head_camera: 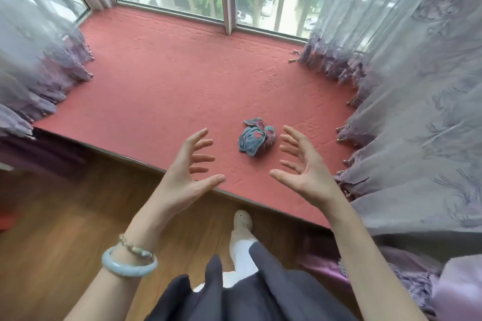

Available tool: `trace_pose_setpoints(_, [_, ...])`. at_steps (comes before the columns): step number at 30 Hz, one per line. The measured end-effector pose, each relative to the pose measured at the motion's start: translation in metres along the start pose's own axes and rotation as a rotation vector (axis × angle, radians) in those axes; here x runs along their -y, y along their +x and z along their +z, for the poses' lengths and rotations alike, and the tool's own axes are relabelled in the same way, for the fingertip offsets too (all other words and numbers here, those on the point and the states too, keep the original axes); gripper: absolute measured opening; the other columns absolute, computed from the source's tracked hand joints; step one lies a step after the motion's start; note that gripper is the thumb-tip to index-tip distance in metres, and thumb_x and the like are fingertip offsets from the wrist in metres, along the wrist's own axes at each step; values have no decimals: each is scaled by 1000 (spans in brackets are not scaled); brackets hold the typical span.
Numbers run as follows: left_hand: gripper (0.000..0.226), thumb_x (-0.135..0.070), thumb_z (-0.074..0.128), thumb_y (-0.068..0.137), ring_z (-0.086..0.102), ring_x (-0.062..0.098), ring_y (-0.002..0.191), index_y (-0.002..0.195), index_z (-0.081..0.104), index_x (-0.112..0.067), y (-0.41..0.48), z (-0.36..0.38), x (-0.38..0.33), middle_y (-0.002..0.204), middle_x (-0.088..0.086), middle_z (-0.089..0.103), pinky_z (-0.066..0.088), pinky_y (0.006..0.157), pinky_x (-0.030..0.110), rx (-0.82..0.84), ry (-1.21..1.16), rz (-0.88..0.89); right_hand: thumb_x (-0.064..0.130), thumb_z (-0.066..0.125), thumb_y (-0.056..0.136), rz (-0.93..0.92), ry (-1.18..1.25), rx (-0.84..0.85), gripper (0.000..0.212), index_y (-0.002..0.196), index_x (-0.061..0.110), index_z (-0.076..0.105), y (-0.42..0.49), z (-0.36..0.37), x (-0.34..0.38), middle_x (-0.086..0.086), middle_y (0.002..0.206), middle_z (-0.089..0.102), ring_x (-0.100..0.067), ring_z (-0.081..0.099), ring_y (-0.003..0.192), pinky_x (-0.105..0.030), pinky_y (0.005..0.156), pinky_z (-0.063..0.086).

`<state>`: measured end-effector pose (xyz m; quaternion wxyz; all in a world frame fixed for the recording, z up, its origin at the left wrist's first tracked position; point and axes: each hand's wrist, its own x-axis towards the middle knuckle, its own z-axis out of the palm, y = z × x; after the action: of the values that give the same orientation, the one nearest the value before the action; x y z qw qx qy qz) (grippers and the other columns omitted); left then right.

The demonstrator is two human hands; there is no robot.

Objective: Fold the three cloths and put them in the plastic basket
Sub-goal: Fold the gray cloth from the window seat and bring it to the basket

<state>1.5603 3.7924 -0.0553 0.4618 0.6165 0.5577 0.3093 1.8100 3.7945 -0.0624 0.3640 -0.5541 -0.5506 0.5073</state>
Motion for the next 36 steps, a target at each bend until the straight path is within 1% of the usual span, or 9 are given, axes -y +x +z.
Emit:
trace_pose_setpoints(5, [83, -20, 78, 74, 57, -1, 105, 139, 29, -37, 84, -3, 8, 129, -14, 47, 50, 86, 19, 88, 29, -19, 5, 77, 72, 65, -14, -12, 81, 119, 59, 36, 60, -14, -1, 23, 123, 47, 6, 51, 114, -21, 94, 46])
trace_pose_setpoints(9, [70, -24, 74, 78, 56, 0, 108, 138, 37, -28, 140, -4, 23, 128, -10, 51, 50, 86, 21, 136, 92, -63, 4, 75, 74, 128, 21, -55, 71, 115, 53, 44, 102, -21, -11, 21, 121, 51, 11, 53, 107, -14, 90, 47])
trace_pose_setpoints(15, [50, -22, 68, 85, 56, 3, 104, 130, 48, -21, 218, 8, 80, 122, -7, 56, 45, 82, 13, 199, 254, -88, 1, 71, 78, 238, 45, -174, 51, 114, 31, 53, 164, -11, -71, 0, 119, 55, -5, 55, 100, -16, 86, 47])
trace_pose_setpoints(18, [42, -17, 68, 85, 57, 10, 102, 125, 54, -17, 256, 25, 121, 117, -4, 59, 46, 82, 18, 234, 324, -74, 1, 71, 78, 294, 46, -246, 46, 114, 26, 57, 191, 1, -111, -3, 117, 57, -14, 56, 102, -23, 87, 49])
trace_pose_setpoints(20, [39, -14, 68, 84, 58, 14, 100, 122, 57, -14, 280, 41, 151, 116, 1, 61, 47, 83, 23, 258, 370, -55, 2, 71, 77, 324, 13, -284, 44, 113, 25, 58, 207, 10, -139, -2, 115, 56, -13, 56, 99, -24, 86, 50])
trace_pose_setpoints(23, [39, -15, 68, 83, 57, 16, 101, 120, 58, -13, 307, 64, 191, 116, 4, 61, 47, 85, 27, 302, 447, 3, 4, 71, 77, 351, -38, -328, 41, 114, 18, 62, 229, 22, -179, 0, 110, 55, -4, 55, 92, -17, 81, 49])
trace_pose_setpoints(26, [38, -14, 66, 83, 55, 21, 106, 120, 58, -12, 330, 82, 227, 116, 5, 60, 45, 92, 33, 327, 493, 83, 7, 71, 77, 351, -71, -371, 39, 112, 20, 63, 247, 32, -212, 11, 104, 53, 2, 54, 92, -27, 85, 52])
trace_pose_setpoints(31, [33, -11, 62, 84, 51, 23, 104, 116, 61, -14, 360, 102, 267, 113, 5, 59, 44, 87, 34, 330, 569, 199, 9, 70, 76, 356, -147, -425, 38, 112, 19, 64, 260, 45, -243, 10, 103, 55, -11, 57, 95, -37, 89, 51])
trace_pose_setpoints(36, [20, -12, 66, 82, 53, 27, 97, 103, 70, -13, 377, 113, 286, 105, 6, 62, 50, 80, 39, 309, 632, 334, 10, 69, 76, 323, -230, -416, 36, 112, 18, 65, 267, 51, -253, 7, 105, 57, -10, 58, 99, -34, 93, 49])
